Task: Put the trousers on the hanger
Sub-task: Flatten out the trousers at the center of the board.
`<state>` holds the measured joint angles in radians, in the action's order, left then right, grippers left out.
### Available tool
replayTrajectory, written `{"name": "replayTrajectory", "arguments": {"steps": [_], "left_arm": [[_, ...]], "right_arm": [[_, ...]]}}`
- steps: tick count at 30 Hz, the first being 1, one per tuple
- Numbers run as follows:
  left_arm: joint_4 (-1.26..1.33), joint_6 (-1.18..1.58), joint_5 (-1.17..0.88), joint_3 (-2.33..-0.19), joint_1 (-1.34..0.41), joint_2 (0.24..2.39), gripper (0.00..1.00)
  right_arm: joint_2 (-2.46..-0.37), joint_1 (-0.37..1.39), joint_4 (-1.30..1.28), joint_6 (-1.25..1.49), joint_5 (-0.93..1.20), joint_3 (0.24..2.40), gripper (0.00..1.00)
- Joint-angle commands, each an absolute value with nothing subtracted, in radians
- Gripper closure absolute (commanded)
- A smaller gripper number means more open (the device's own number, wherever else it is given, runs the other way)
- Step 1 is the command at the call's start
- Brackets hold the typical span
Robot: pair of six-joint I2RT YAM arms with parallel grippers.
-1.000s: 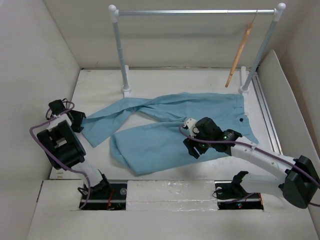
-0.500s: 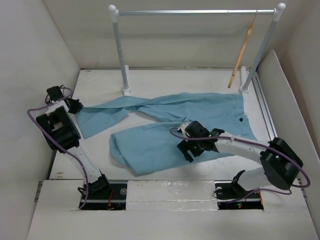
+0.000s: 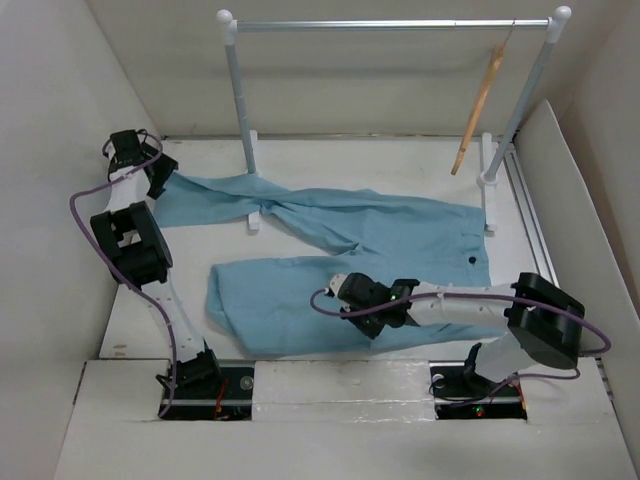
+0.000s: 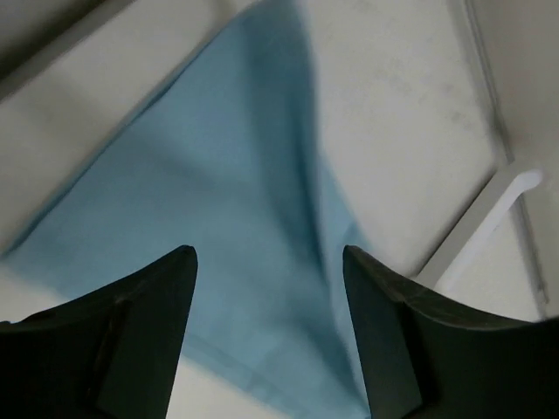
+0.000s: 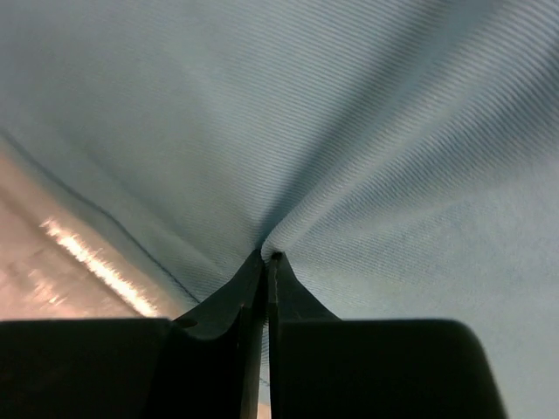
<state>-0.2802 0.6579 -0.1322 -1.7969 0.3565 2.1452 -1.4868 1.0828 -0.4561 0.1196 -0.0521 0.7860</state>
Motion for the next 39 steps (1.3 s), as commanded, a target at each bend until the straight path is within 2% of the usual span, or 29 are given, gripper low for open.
{"name": "replayTrajectory", "arguments": {"steps": [1, 3, 4, 7, 8, 11, 15, 19, 25, 27, 28, 30, 35, 39], "left_arm": [[-0.295, 0.623, -0.081, -1.563, 0.379, 1.881, 0.35], [-0.256, 0.636, -0.061, -1.435, 0.379, 1.715, 0.35], [-0.247, 0.646, -0.042, -1.302, 0.379, 1.665, 0.38], [-0.162, 0.683, -0.09, -1.057, 0.434, 1.514, 0.43], [-0.137, 0.683, -0.115, -1.014, 0.451, 1.496, 0.44], [-0.143, 0.696, -0.136, -0.983, 0.479, 1.534, 0.46], [-0.111, 0.726, -0.181, -1.055, 0.479, 1.702, 0.5], [-0.091, 0.77, -0.167, -1.161, 0.479, 1.857, 0.51], [-0.09, 0.793, -0.147, -1.297, 0.479, 1.997, 0.56], [-0.091, 0.793, -0.149, -1.31, 0.479, 2.029, 0.66], [-0.098, 0.795, -0.158, -1.327, 0.479, 2.045, 0.83], [-0.103, 0.796, -0.16, -1.335, 0.479, 2.074, 1.0], [-0.133, 0.773, -0.127, -1.318, 0.479, 2.002, 1.0], [-0.164, 0.741, -0.094, -1.31, 0.457, 1.72, 1.0]], "right_arm": [[-1.459, 1.186, -0.57, 0.172, 0.055, 0.735, 0.95], [-1.404, 1.229, -0.6, 0.173, 0.055, 0.732, 0.92], [-1.385, 1.229, -0.629, 0.172, 0.052, 0.73, 0.89], [-1.327, 1.229, -0.675, 0.15, 0.006, 0.744, 0.57], [-1.319, 1.229, -0.686, 0.143, -0.026, 0.764, 0.39], [-1.307, 1.22, -0.725, 0.126, -0.069, 0.805, 0.26], [-1.272, 1.22, -0.77, 0.124, -0.119, 0.874, 0.26], [-1.178, 1.192, -0.813, 0.147, -0.133, 0.911, 0.31], [-1.075, 1.134, -0.81, 0.181, -0.121, 0.919, 0.32], [-1.074, 1.117, -0.81, 0.183, -0.123, 0.925, 0.32], [-1.074, 1.117, -0.813, 0.186, -0.127, 0.93, 0.32], [-1.081, 1.076, -0.824, 0.183, -0.143, 0.953, 0.32], [-1.117, 0.974, -0.805, 0.111, -0.132, 0.991, 0.32], [-1.124, 0.868, -0.743, 0.037, -0.095, 0.996, 0.32]]}}
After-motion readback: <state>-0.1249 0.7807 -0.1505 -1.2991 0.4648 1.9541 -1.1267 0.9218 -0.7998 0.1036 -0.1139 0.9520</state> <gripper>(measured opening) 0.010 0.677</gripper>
